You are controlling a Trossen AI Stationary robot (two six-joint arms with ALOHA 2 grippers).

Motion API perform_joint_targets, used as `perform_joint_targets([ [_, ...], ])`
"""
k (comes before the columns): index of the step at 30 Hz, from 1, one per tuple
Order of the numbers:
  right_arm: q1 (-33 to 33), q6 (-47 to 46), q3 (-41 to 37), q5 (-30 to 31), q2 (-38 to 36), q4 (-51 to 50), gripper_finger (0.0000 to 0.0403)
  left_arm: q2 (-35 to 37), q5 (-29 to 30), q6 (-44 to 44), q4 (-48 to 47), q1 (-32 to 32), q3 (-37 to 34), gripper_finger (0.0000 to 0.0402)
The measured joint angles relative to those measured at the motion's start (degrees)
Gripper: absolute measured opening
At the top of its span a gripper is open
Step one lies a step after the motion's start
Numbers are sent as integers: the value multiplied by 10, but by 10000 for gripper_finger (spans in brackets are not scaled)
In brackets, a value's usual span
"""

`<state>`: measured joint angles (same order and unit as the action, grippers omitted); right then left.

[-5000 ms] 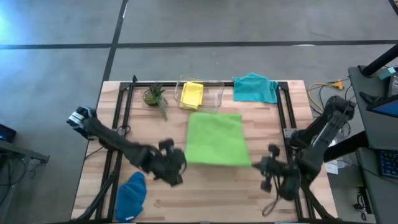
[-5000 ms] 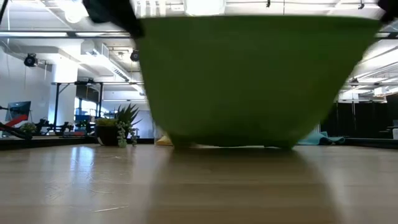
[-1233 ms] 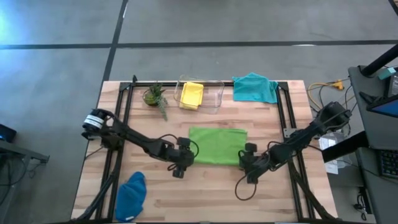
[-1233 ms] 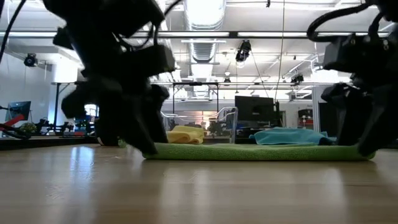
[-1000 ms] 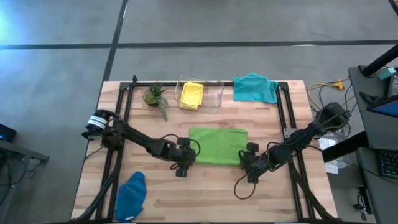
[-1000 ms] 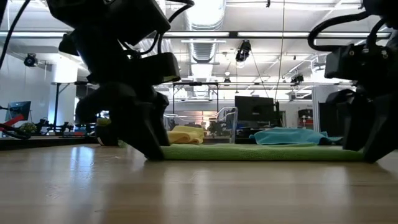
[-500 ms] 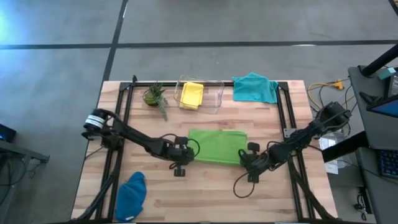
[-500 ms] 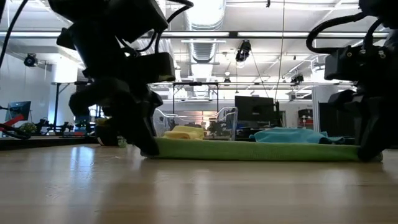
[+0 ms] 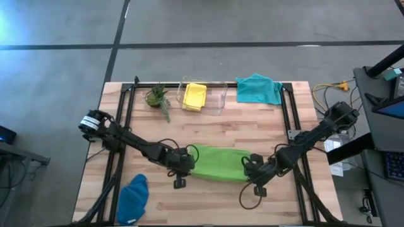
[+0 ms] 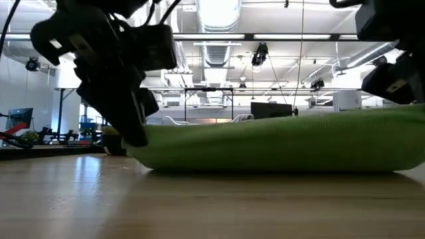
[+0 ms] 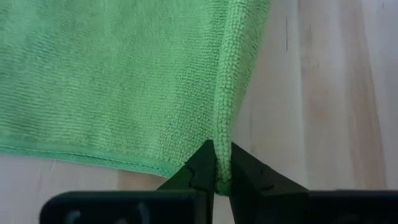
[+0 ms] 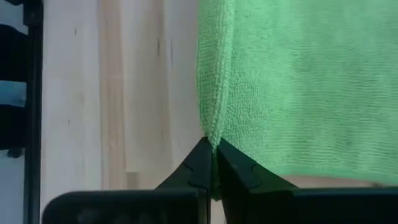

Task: Fold microfiber towels
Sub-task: Fold the green towel

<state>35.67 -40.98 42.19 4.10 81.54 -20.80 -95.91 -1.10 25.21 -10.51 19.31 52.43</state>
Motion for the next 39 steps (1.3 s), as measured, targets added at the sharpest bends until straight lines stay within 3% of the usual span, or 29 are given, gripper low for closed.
perform_joint_targets([
  [14, -10, -27, -1, 56, -31, -123, 11, 51, 119, -1, 7, -20, -3, 2],
  [24, -94, 7, -24, 64, -73, -131, 11, 36, 123, -5, 2, -63, -5, 1],
  [35, -176, 64, -26, 60, -68, -131, 11, 32, 124, -6, 5, -98, -23, 2],
  [39, -194, 66, -29, 51, -66, -134, 12, 32, 124, -6, 6, -104, -24, 19],
])
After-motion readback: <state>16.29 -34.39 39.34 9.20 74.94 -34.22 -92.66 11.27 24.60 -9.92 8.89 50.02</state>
